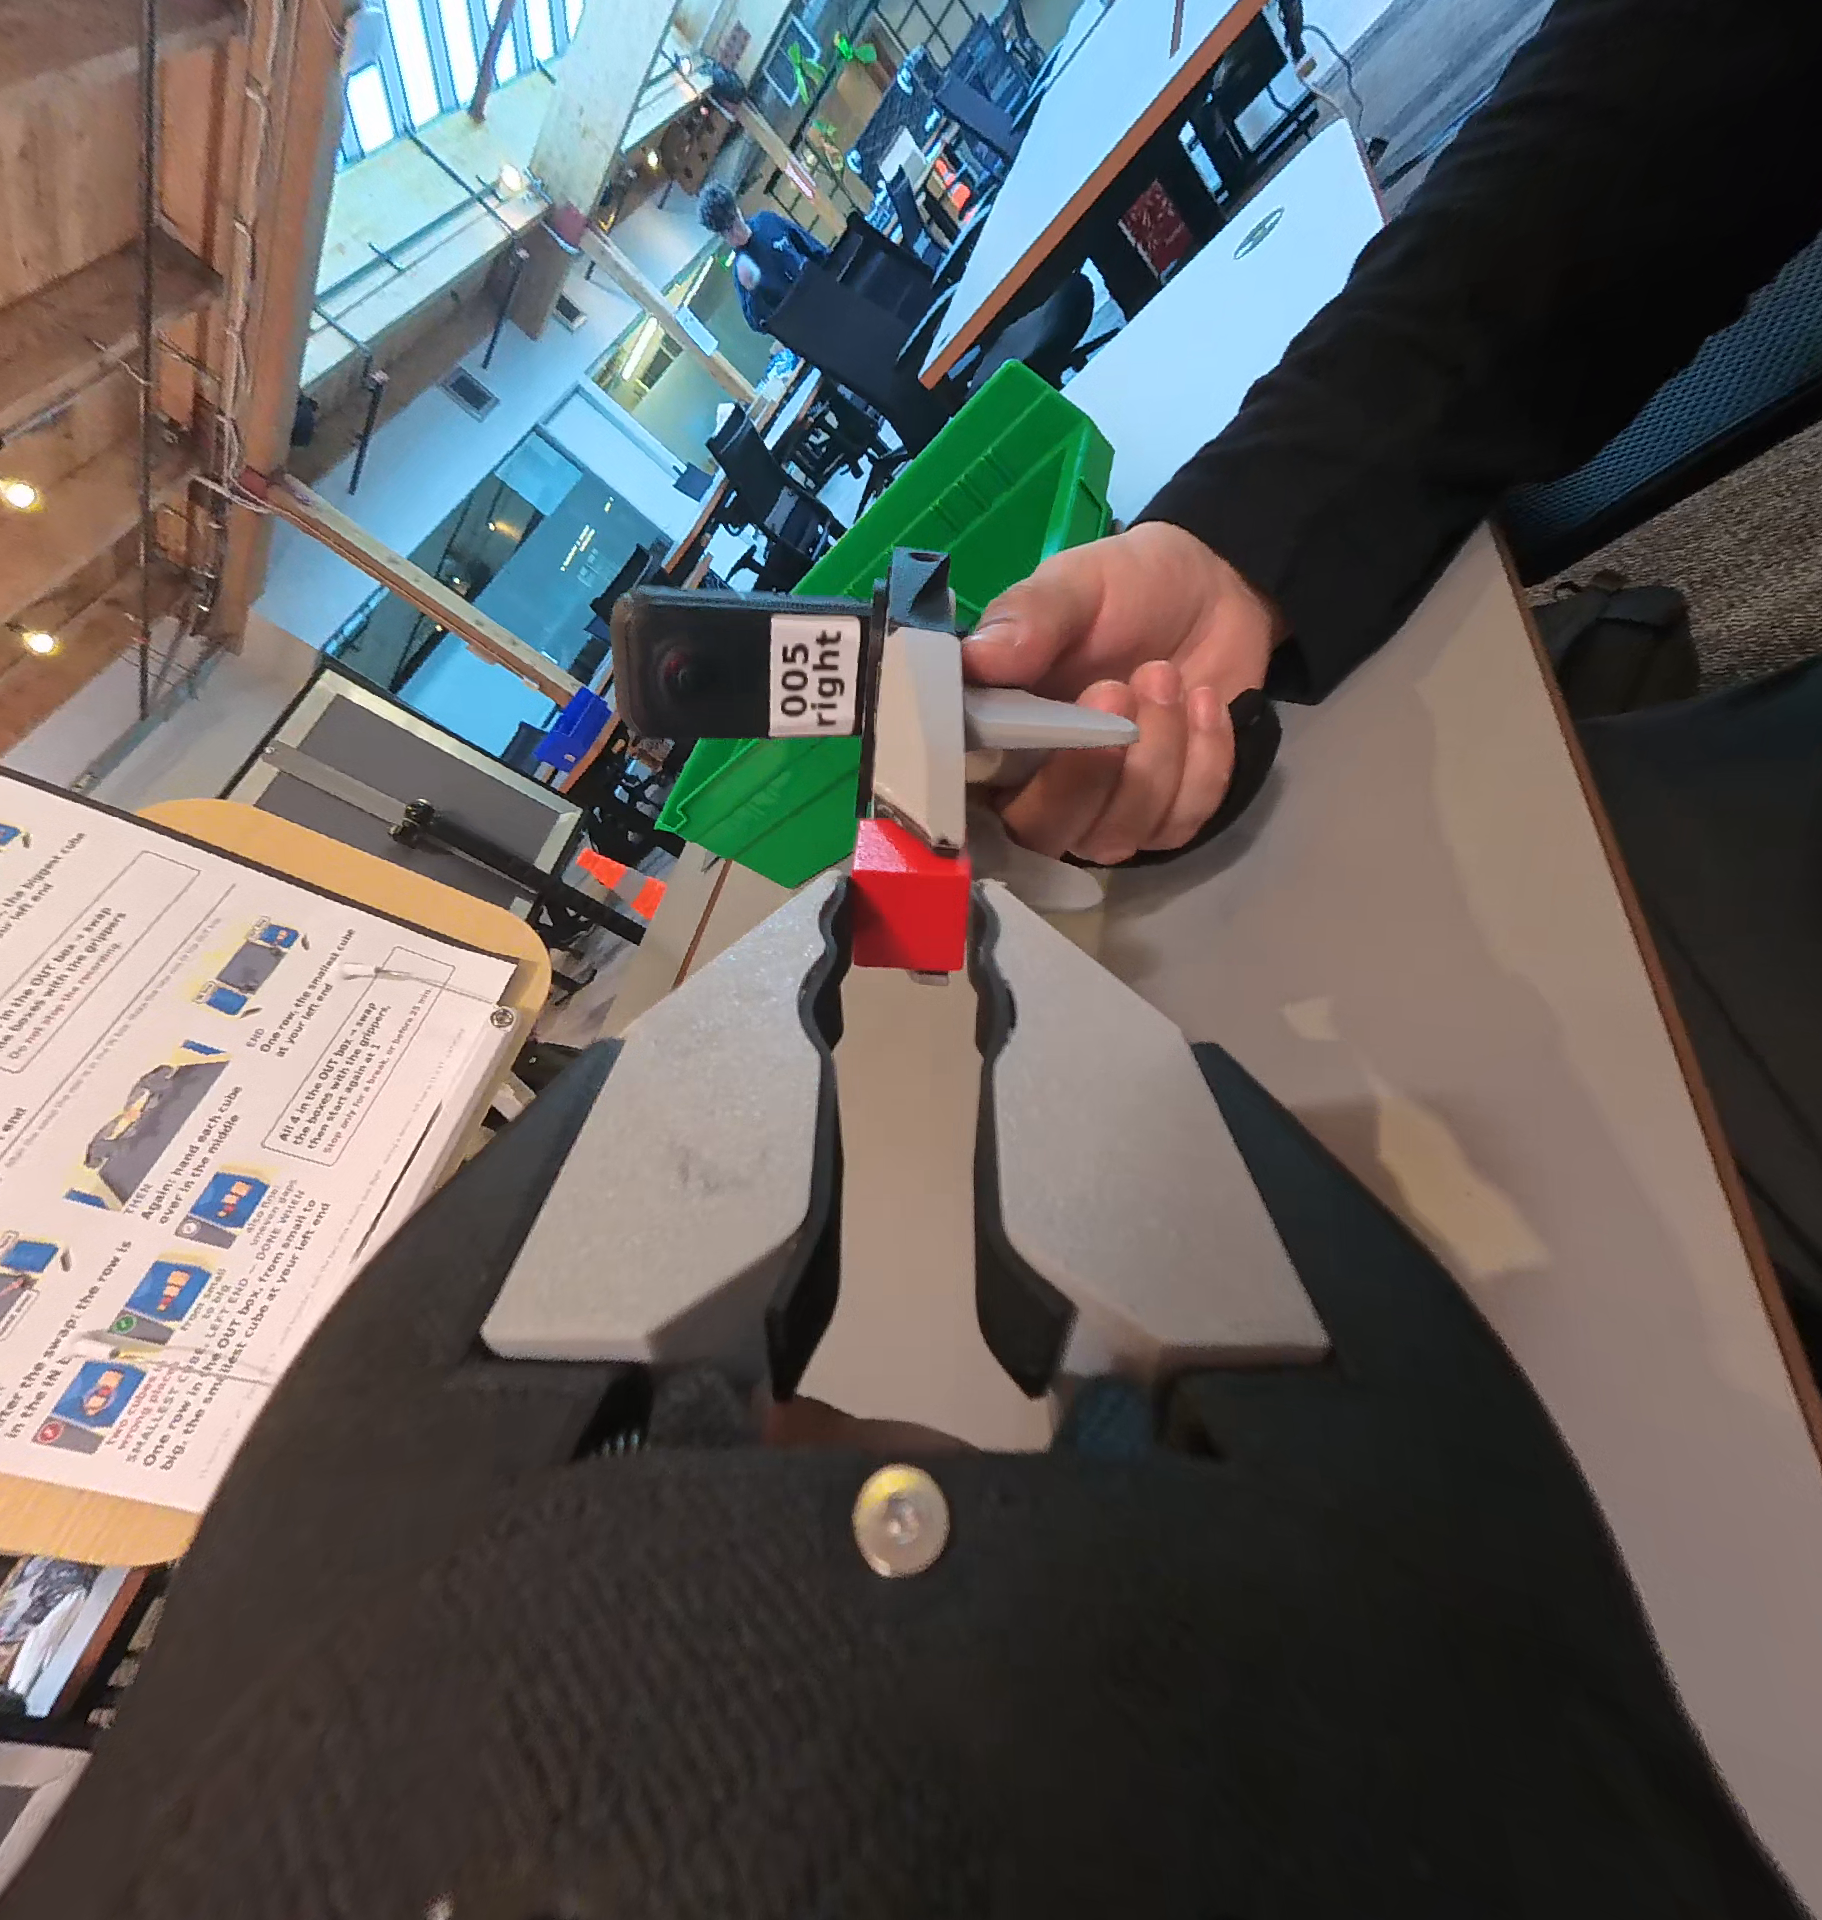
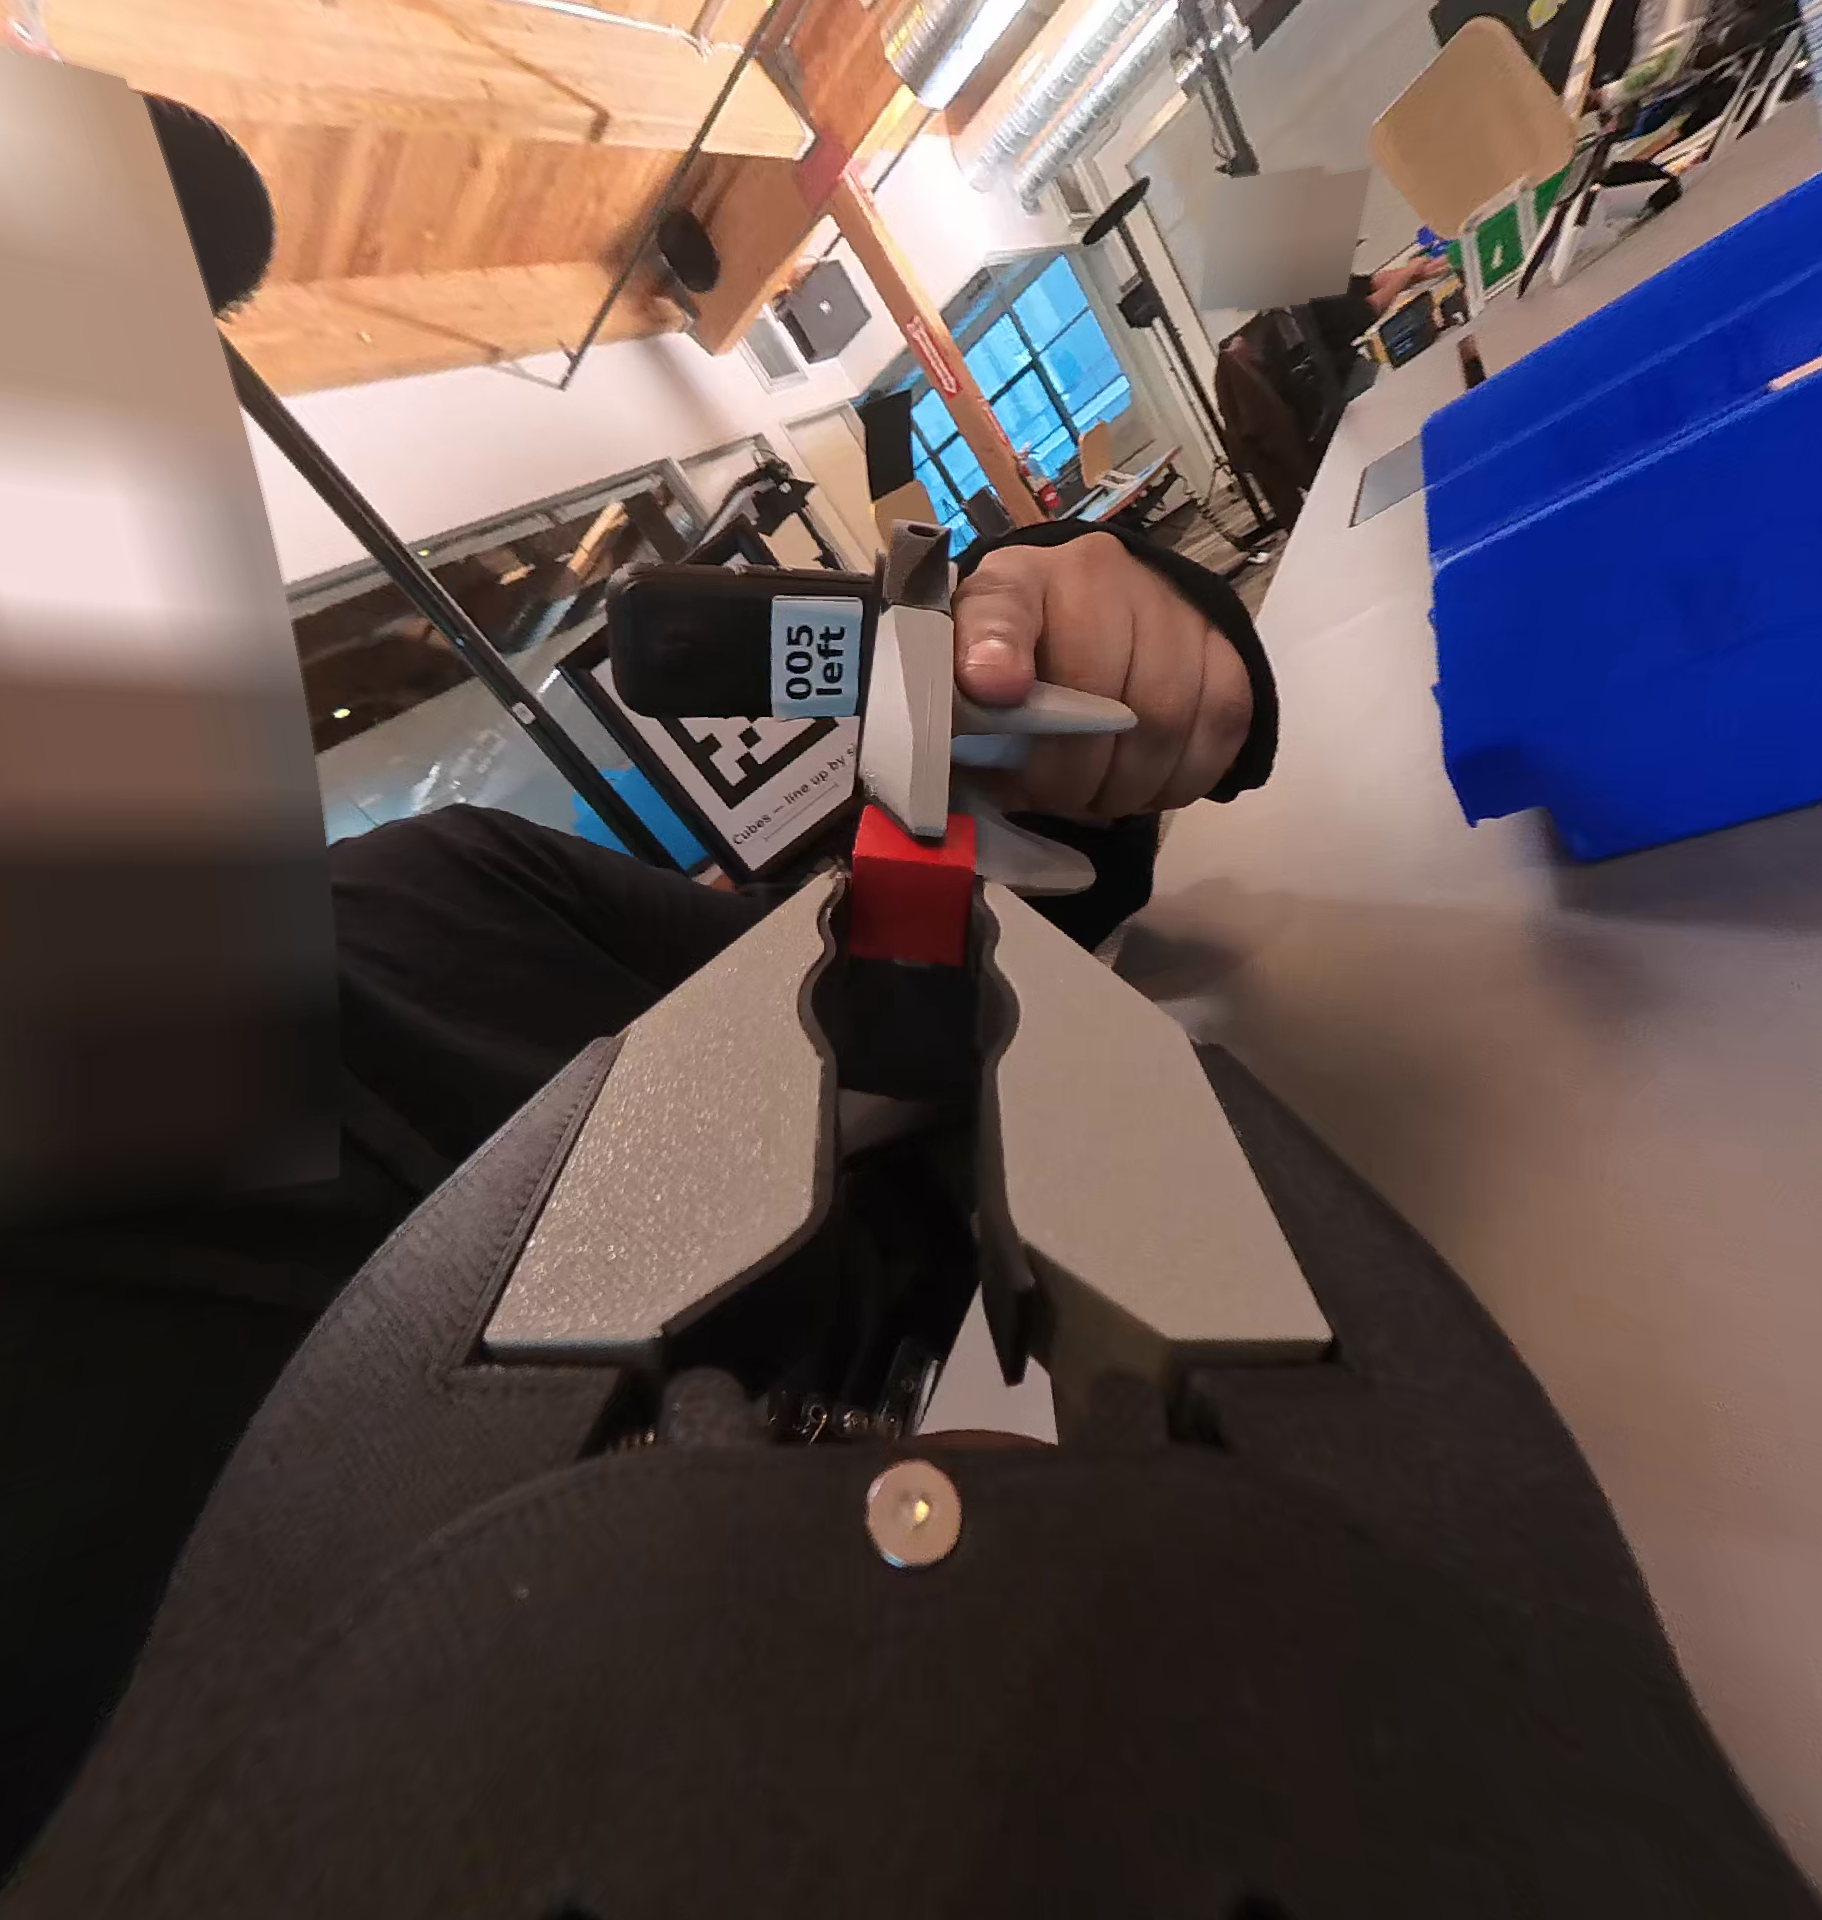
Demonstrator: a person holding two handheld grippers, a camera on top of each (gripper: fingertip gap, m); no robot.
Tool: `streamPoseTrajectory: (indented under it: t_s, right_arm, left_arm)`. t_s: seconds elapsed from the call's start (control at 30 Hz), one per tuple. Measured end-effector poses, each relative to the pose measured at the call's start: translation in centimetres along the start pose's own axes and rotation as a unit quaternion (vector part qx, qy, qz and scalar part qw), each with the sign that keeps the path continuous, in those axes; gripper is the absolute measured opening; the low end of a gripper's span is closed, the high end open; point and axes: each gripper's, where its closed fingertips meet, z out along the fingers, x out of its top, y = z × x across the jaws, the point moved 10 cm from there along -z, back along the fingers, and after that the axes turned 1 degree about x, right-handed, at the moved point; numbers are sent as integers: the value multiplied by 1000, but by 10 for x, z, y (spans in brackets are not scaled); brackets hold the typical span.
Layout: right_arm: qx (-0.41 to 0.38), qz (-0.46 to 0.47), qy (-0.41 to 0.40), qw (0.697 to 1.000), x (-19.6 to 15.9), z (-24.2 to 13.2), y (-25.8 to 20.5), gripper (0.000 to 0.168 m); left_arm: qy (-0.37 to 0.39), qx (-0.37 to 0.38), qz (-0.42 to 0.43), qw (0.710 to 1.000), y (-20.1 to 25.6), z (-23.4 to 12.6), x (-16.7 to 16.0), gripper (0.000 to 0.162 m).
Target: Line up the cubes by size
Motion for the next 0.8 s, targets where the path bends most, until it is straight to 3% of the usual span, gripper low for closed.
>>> streamPoseTrajectory:
  t_s: [0.37, 0.53, 0.7, 0.8]
  right_arm:
    - [-75, -74, -3, 994, 6, -5, -10, 19]
    - [-131, -133, 13, 982, 17, -15, -28, 19]
    - [-260, -218, -18, 940, 54, -52, -79, 19]
    - [-394, -262, -84, 877, 81, -95, -102, 19]
  left_arm:
    - [-22, 13, -31, 999, -7, -11, -7, 22]
    - [-15, 14, -57, 998, -14, -28, -4, 5]
    - [-32, -13, -69, 997, -12, -31, -9, 0]
    - [-51, -34, -64, 996, -8, -28, -10, 0]
